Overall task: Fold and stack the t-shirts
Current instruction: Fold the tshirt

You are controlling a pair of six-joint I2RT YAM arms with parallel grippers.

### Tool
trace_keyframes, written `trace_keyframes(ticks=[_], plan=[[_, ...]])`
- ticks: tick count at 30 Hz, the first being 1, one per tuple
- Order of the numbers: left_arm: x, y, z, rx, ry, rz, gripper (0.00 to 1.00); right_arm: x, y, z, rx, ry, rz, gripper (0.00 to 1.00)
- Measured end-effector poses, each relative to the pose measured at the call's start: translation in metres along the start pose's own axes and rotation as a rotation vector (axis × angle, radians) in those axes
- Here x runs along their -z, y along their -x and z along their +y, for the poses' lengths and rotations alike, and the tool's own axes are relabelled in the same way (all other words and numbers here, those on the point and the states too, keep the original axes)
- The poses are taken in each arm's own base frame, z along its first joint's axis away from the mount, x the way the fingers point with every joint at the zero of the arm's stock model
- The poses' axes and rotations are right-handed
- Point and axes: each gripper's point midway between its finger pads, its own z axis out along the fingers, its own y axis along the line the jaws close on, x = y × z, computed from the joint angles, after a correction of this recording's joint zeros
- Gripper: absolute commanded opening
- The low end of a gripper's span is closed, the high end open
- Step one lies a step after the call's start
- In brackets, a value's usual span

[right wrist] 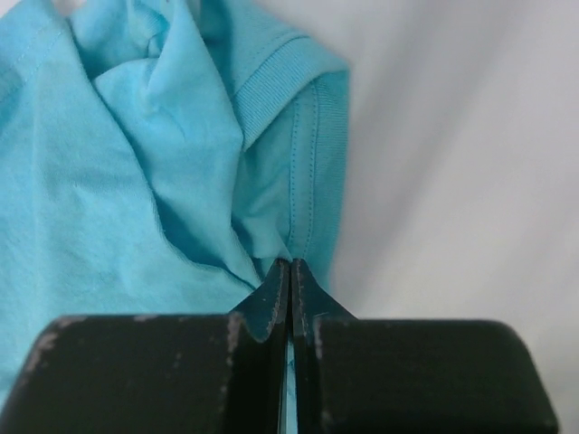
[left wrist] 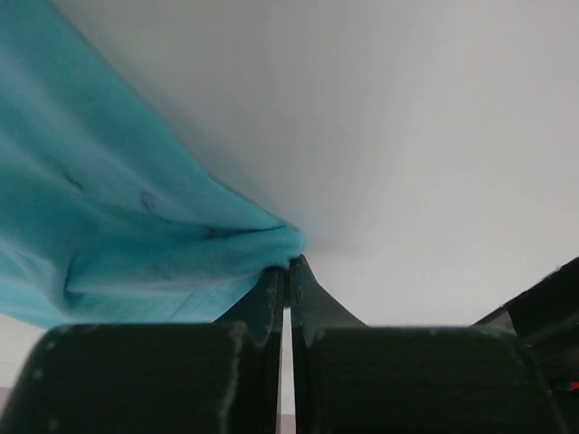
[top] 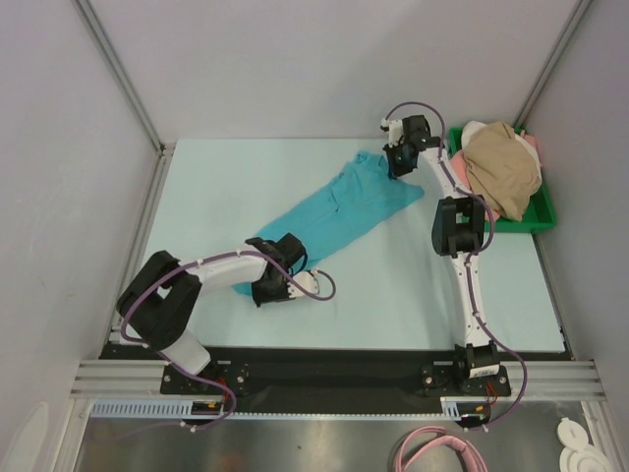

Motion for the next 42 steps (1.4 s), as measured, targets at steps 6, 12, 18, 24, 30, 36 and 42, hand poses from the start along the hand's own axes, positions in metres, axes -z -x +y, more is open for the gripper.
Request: trace_keyframes(ticks=[6,12,18,24,30,36,42], plan=[[0.0,0.016,-0.02,-0.093,0.006,0.046,0.01,-0.007,0.018,0.003,0.016,-0.009,-0.061,0.0],[0.004,0.039,-0.051,-0.199,-0.059,0.033,0.0,-0.016,0.033,0.009,0.043,-0.023,-0.117,0.0],[0.009,0.089,-0.1,-0.319,-0.206,-0.072,0.0,-0.025,0.037,0.018,0.068,-0.037,-0.129,0.0],[0.01,0.12,-0.127,-0.391,-0.275,-0.076,0.0,-0.024,0.048,0.027,0.088,-0.04,-0.157,0.0],[0.012,0.147,-0.137,-0.415,-0.316,-0.083,0.01,-0.027,0.056,0.029,0.098,-0.042,-0.187,0.0],[0.015,0.181,-0.149,-0.462,-0.325,-0.141,0.02,-0.039,0.052,0.027,0.106,-0.049,-0.191,0.0],[0.022,0.198,-0.157,-0.478,-0.334,-0.195,0.61,-0.036,0.059,0.025,0.093,-0.071,-0.209,0.39]])
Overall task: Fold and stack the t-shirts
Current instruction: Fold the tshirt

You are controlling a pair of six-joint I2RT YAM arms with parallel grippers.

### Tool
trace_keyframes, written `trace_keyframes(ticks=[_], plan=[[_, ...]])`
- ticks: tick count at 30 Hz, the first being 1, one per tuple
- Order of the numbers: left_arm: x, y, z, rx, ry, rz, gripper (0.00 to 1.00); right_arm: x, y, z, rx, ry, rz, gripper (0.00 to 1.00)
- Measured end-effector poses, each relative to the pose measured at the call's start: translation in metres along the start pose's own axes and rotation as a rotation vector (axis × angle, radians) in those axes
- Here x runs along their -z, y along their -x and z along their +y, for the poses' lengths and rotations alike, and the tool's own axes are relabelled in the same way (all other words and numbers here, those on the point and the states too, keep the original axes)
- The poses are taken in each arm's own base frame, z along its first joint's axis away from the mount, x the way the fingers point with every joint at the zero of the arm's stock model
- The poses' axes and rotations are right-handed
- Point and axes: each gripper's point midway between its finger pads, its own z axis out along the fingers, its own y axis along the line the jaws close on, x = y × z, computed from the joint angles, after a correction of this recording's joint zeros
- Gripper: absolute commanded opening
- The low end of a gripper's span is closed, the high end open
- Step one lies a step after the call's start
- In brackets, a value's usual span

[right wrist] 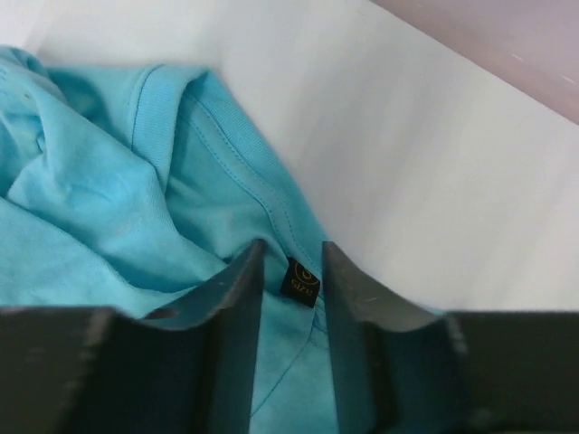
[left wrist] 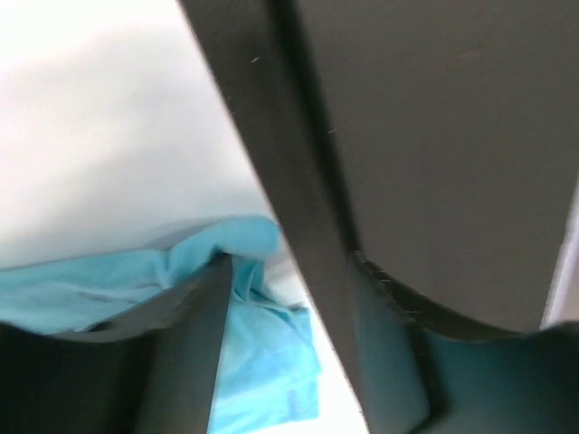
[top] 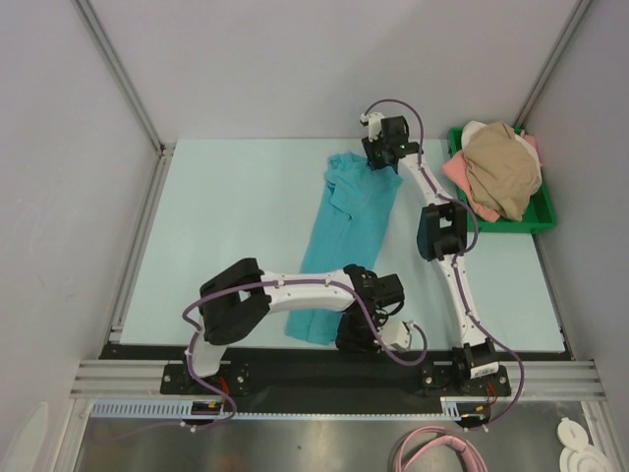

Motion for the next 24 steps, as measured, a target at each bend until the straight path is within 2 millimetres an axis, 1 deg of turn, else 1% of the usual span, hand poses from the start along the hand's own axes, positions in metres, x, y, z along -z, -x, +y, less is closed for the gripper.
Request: trace_keyframes(ticks=[2,3,4,5,6,8,10,12,13,14,15,16,17,18,20,21,23,24], plan=[[0.004,0.005,-0.005,-0.003,-0.009,-0.019,0.68,0.002,0.002,-0.003,-0.018,-0.001,-0.006,0.5],[0.009,0.008,-0.007,-0.007,-0.009,-0.03,0.7,0.004,0.003,-0.005,-0.033,-0.002,-0.007,0.52],[0.016,0.013,-0.009,-0.013,-0.001,-0.046,0.73,0.008,0.005,-0.008,-0.046,-0.003,-0.009,0.53],[0.029,0.02,-0.01,-0.021,0.024,-0.08,0.8,0.013,0.003,-0.011,-0.06,-0.003,0.001,0.57],[0.037,0.024,-0.009,-0.029,0.039,-0.099,0.82,0.022,0.002,-0.014,-0.074,-0.005,0.012,0.58],[0.067,0.035,-0.006,-0.041,0.108,-0.175,0.84,0.049,0.005,-0.022,-0.095,-0.013,0.021,0.59],[0.101,0.045,0.005,-0.028,0.193,-0.265,0.81,0.079,0.019,-0.029,-0.106,-0.027,0.0,0.59],[0.134,0.048,0.028,0.03,0.281,-0.355,0.75,0.117,0.039,-0.036,-0.113,-0.041,-0.048,0.59],[0.152,0.046,0.048,0.08,0.337,-0.399,0.74,0.138,0.05,-0.037,-0.117,-0.042,-0.079,0.6],[0.169,0.039,0.071,0.141,0.392,-0.438,0.74,0.158,0.06,-0.037,-0.119,-0.039,-0.112,0.61],[0.183,0.028,0.096,0.218,0.44,-0.474,0.74,0.178,0.065,-0.034,-0.12,-0.033,-0.137,0.62],[0.191,0.018,0.115,0.278,0.474,-0.492,0.73,0.196,0.066,-0.027,-0.122,-0.015,-0.15,0.62],[0.2,0.002,0.139,0.356,0.506,-0.514,0.74,0.209,0.066,-0.021,-0.121,0.002,-0.163,0.63],[0.204,-0.013,0.16,0.426,0.524,-0.536,0.74,0.225,0.061,-0.01,-0.119,0.03,-0.172,0.64],[0.208,-0.045,0.199,0.555,0.551,-0.581,0.75,0.24,0.041,0.009,-0.127,0.084,-0.145,0.64],[0.206,-0.062,0.217,0.614,0.561,-0.596,0.76,0.245,0.029,0.017,-0.133,0.107,-0.13,0.64],[0.203,-0.093,0.246,0.715,0.573,-0.622,0.76,0.25,-0.011,0.039,-0.154,0.166,-0.056,0.64],[0.201,-0.104,0.259,0.754,0.564,-0.636,0.77,0.25,-0.026,0.046,-0.164,0.186,-0.025,0.64]])
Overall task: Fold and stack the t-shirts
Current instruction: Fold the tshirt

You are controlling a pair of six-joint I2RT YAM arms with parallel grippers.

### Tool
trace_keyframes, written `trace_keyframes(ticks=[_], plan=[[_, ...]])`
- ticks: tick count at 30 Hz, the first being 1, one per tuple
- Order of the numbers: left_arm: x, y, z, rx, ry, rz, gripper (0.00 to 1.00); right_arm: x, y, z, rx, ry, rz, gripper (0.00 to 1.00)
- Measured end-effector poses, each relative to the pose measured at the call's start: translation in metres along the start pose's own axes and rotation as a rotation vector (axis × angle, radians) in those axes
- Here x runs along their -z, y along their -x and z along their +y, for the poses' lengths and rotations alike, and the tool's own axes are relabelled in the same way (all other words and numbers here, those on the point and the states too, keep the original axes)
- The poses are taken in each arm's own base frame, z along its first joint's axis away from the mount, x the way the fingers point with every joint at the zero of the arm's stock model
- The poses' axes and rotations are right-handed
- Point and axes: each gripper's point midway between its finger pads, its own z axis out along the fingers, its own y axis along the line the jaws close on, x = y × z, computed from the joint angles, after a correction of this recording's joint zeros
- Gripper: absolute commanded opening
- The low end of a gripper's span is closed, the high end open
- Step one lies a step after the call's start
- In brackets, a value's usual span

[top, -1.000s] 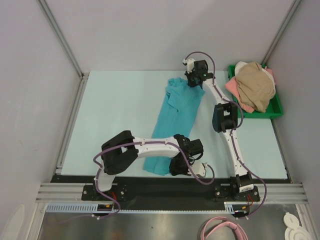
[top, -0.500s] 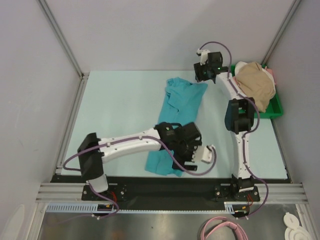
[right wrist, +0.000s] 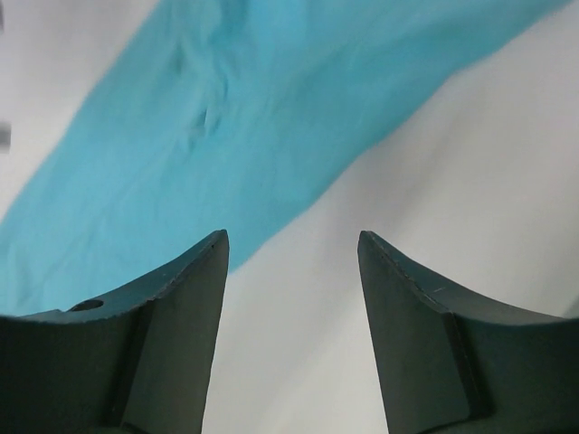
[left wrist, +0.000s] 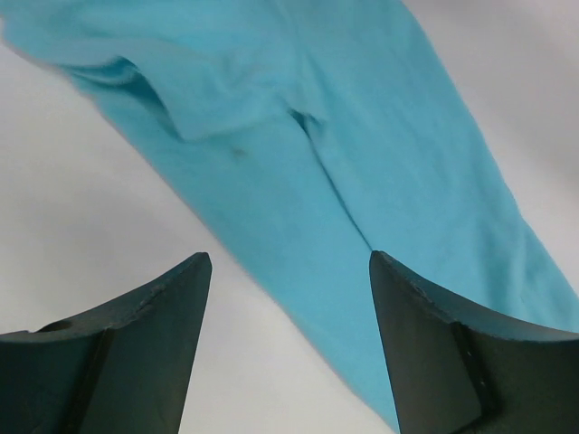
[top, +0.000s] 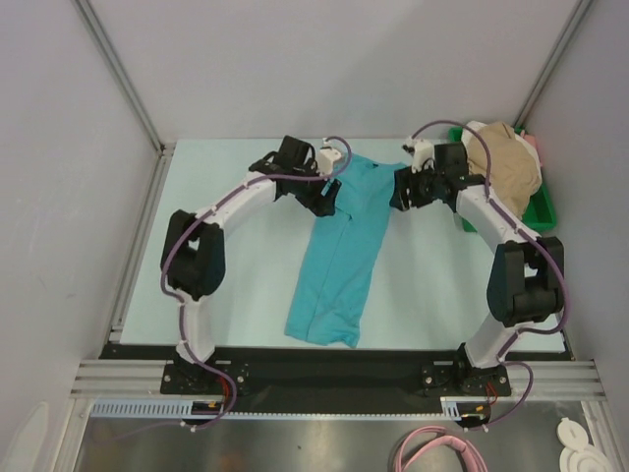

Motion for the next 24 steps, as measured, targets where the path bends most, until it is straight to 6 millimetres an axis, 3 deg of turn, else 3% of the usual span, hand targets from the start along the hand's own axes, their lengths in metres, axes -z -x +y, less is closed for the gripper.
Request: trace_keyframes(ticks=[3,7,10,12,17,24], plan=[[-0.017,0.014,0.034,0.082,-0.007,-0.048,0.76,0.0,-0.051,0.014,-0.043,0.055,0.113,0.65],[-0.033,0.046,0.066,0.222,-0.103,-0.162,0.76,0.007,-0.081,0.027,-0.069,0.104,0.183,0.65],[-0.04,0.061,0.093,0.341,-0.173,-0.248,0.75,0.018,-0.08,0.036,-0.064,0.131,0.168,0.65],[-0.046,0.062,0.115,0.412,-0.196,-0.284,0.74,0.025,-0.076,0.042,-0.058,0.147,0.148,0.65],[-0.064,0.041,0.161,0.545,-0.18,-0.293,0.72,0.038,-0.07,0.052,-0.044,0.173,0.113,0.66],[-0.096,0.02,0.16,0.606,-0.209,-0.249,0.7,0.041,-0.069,0.056,-0.04,0.184,0.104,0.66]])
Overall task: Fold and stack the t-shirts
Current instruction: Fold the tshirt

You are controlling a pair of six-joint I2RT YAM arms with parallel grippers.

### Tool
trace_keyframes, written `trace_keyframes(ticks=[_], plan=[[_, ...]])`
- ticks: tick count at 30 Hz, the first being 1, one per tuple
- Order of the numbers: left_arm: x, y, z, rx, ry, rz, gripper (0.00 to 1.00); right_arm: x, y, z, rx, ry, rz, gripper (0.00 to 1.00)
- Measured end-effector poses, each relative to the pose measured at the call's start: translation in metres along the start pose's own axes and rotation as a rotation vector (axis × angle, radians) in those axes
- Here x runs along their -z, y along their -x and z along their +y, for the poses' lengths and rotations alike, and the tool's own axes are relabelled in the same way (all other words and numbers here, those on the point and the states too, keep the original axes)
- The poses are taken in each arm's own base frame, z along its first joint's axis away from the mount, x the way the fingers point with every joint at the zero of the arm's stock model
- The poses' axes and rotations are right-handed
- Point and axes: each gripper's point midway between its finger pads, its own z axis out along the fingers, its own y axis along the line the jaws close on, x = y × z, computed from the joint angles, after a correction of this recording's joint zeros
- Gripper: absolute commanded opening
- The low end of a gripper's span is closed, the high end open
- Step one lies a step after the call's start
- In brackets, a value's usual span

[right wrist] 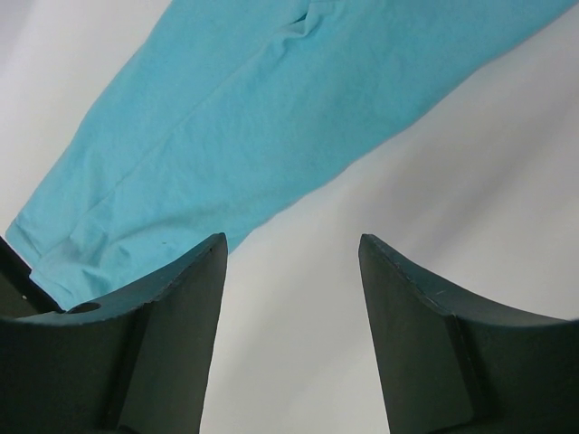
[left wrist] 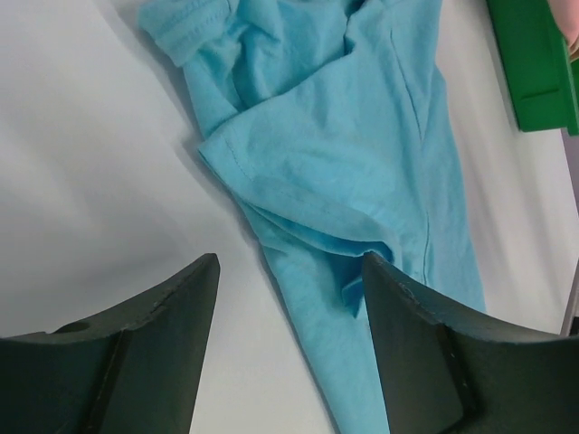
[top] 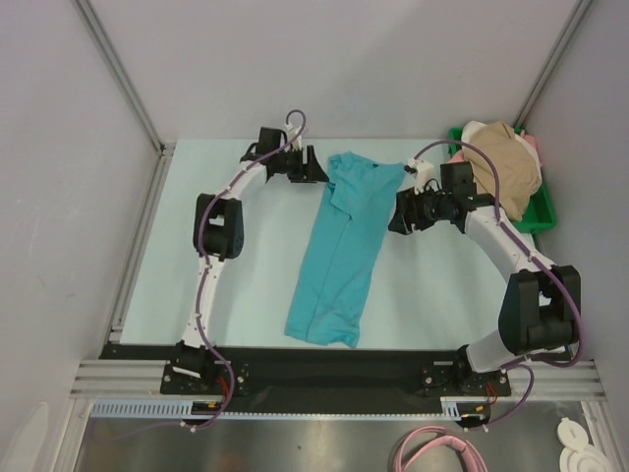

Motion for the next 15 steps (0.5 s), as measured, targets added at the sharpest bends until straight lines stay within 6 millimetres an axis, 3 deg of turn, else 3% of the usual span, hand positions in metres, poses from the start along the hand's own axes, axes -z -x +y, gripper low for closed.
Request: trace_keyframes(ticks=[4,10,15], plan=[[-0.016,-0.017,0.001,0.014,-0.018,0.034,0.68,-0.001,-0.004,0.0,-0.003,0.001,0.005,0.66],[-0.03,-0.019,-0.012,0.001,-0.057,0.04,0.65,-0.002,-0.004,-0.001,0.0,0.001,0.006,0.66],[-0.04,-0.023,-0.016,0.019,-0.08,0.038,0.45,-0.004,-0.01,-0.001,0.002,0.002,0.014,0.65]])
